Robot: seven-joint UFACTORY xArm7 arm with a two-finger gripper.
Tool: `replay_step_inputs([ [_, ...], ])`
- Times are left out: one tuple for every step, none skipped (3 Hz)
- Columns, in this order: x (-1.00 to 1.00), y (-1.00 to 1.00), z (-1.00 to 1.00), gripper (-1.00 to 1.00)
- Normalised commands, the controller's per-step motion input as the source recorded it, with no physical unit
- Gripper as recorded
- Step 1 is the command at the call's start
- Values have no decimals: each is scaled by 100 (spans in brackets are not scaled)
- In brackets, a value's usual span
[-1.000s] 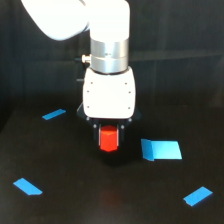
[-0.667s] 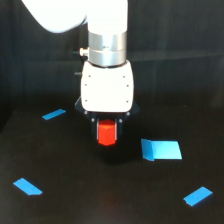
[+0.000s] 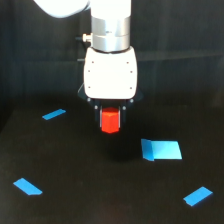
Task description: Pick up the red object from the table
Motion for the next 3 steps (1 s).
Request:
replay_step_inputs([
  [9, 1, 87, -97],
  [7, 7, 33, -93],
  [0, 6, 33, -100],
])
